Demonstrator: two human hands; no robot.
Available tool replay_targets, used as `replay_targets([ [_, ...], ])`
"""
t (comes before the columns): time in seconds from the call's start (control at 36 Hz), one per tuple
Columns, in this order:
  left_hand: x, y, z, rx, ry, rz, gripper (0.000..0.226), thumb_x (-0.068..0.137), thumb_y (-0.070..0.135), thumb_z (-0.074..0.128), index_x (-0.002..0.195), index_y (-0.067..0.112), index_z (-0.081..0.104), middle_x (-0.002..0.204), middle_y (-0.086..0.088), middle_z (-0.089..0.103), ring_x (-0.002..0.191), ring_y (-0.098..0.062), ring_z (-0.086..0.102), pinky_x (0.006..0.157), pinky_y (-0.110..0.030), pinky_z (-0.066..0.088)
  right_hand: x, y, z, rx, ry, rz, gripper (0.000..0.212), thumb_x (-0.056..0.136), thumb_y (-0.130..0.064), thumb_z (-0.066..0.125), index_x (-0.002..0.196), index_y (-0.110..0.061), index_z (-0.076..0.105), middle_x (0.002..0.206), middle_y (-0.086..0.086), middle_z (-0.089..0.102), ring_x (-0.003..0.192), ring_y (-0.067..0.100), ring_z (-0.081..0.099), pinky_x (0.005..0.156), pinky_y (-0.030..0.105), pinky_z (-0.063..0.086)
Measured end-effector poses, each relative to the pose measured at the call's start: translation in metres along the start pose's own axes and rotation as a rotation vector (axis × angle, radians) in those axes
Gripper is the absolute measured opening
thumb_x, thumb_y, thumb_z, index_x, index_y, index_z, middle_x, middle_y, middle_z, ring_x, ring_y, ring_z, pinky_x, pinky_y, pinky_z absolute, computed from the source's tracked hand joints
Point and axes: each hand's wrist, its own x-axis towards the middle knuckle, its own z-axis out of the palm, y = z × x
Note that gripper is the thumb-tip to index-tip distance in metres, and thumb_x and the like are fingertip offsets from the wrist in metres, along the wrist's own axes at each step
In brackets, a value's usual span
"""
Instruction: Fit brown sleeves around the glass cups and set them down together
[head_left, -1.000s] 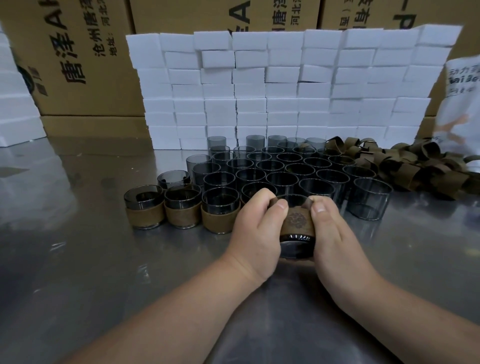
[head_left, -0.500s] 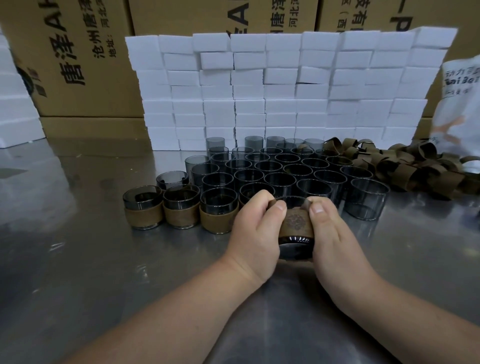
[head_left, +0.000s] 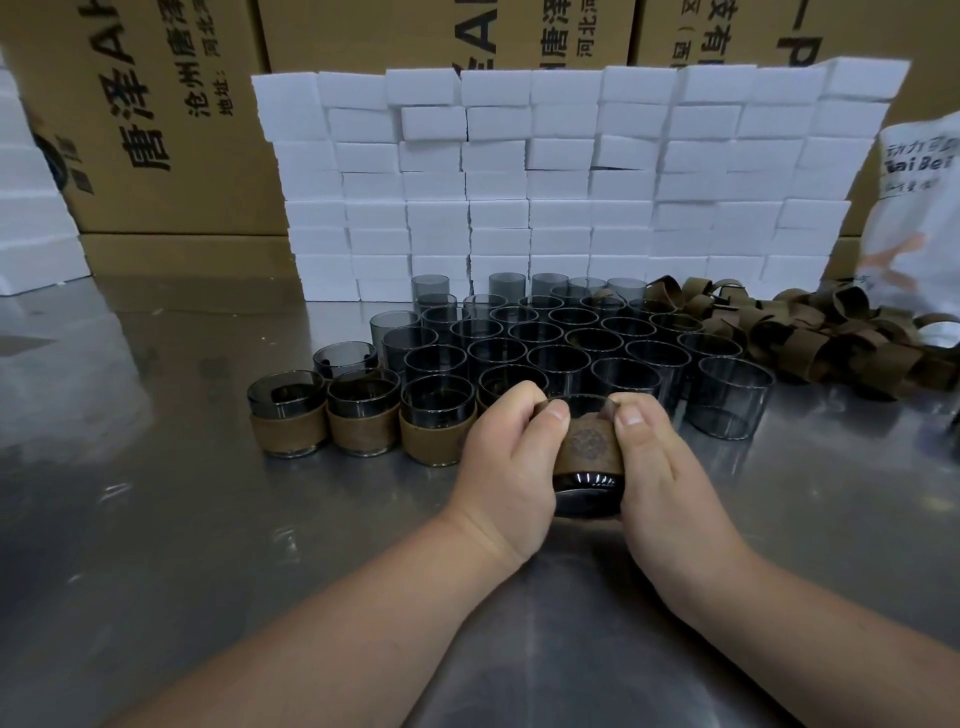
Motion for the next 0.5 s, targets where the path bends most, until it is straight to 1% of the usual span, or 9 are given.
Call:
replay_targets([
  [0.03, -0.0001, 0.0001, 0.0000, 0.006, 0.001, 0.002, 0.026, 0.080, 0.028, 0.041, 0.059, 0.015, 0.032, 0.052, 0.011, 0.033, 0.053, -0.007, 0.031, 0.053, -0.024, 0.029, 0.0000, 0.0001, 0.0000, 0.006, 0.001, 0.005, 0.027, 0.100, -0.036, 0.030, 0.087, -0.022, 0.050, 0.069, -0.007, 0.051, 0.059, -0.001, 0.048, 0.056, 0.014, 0.042],
  [0.11, -0.0005, 0.0007, 0.0001, 0.017, 0.005, 0.007, 0.027, 0.080, 0.028, 0.041, 0.058, 0.015, 0.032, 0.052, 0.010, 0.032, 0.053, -0.007, 0.031, 0.053, -0.025, 0.029, 0.0002, 0.0012, -0.0004, -0.001, 0.003, -0.001, 0.027, 0.101, -0.029, 0.028, 0.087, -0.021, 0.050, 0.070, -0.007, 0.050, 0.058, -0.001, 0.047, 0.056, 0.014, 0.041],
  [0.17, -0.0008, 0.0011, 0.0001, 0.021, 0.006, 0.012, 0.026, 0.080, 0.027, 0.041, 0.059, 0.015, 0.032, 0.053, 0.009, 0.032, 0.053, -0.008, 0.031, 0.053, -0.026, 0.029, 0.0002, 0.0012, -0.0002, -0.002, 0.000, -0.003, 0.027, 0.101, -0.029, 0.028, 0.087, -0.023, 0.050, 0.069, -0.007, 0.051, 0.058, -0.002, 0.048, 0.055, 0.013, 0.041],
  [0.25, -0.0011, 0.0014, 0.0001, 0.023, 0.009, 0.018, 0.027, 0.080, 0.027, 0.040, 0.058, 0.014, 0.032, 0.053, 0.009, 0.032, 0.053, -0.008, 0.030, 0.053, -0.025, 0.029, -0.0005, -0.0002, -0.0003, 0.015, -0.002, -0.002, 0.026, 0.097, -0.040, 0.032, 0.085, -0.024, 0.050, 0.067, -0.007, 0.051, 0.057, -0.002, 0.049, 0.053, 0.011, 0.041],
  [0.33, -0.0013, 0.0008, 0.0005, 0.024, 0.011, 0.022, 0.027, 0.080, 0.026, 0.041, 0.057, 0.015, 0.031, 0.049, 0.012, 0.034, 0.051, -0.004, 0.031, 0.051, -0.020, 0.029, -0.0007, -0.0007, -0.0007, 0.008, -0.002, 0.001, 0.027, 0.097, -0.042, 0.030, 0.085, -0.026, 0.049, 0.069, -0.006, 0.053, 0.059, -0.002, 0.051, 0.054, 0.011, 0.042],
  [0.39, -0.0014, 0.0005, 0.0007, 0.022, 0.012, 0.025, 0.027, 0.080, 0.026, 0.041, 0.057, 0.015, 0.031, 0.048, 0.012, 0.034, 0.050, -0.004, 0.032, 0.050, -0.017, 0.028, -0.0007, -0.0013, -0.0006, 0.023, 0.005, 0.010, 0.029, 0.087, -0.047, 0.028, 0.084, -0.026, 0.049, 0.068, -0.008, 0.053, 0.058, -0.002, 0.050, 0.054, 0.012, 0.043],
  [0.44, -0.0012, 0.0005, 0.0007, 0.026, 0.012, 0.028, 0.027, 0.080, 0.026, 0.041, 0.057, 0.015, 0.031, 0.048, 0.012, 0.034, 0.050, -0.004, 0.031, 0.050, -0.017, 0.028, -0.0006, -0.0012, -0.0005, 0.031, 0.005, 0.023, 0.031, 0.082, -0.048, 0.027, 0.083, -0.027, 0.049, 0.067, -0.009, 0.053, 0.060, 0.001, 0.052, 0.060, 0.020, 0.048],
  [0.5, -0.0013, 0.0008, 0.0007, 0.026, 0.015, 0.031, 0.027, 0.080, 0.026, 0.041, 0.057, 0.015, 0.031, 0.049, 0.012, 0.033, 0.051, -0.004, 0.030, 0.051, -0.017, 0.028, -0.0013, -0.0014, -0.0003, 0.044, -0.004, 0.035, 0.032, 0.082, -0.050, 0.026, 0.085, -0.028, 0.050, 0.071, -0.006, 0.054, 0.068, 0.011, 0.056, 0.068, 0.036, 0.051],
])
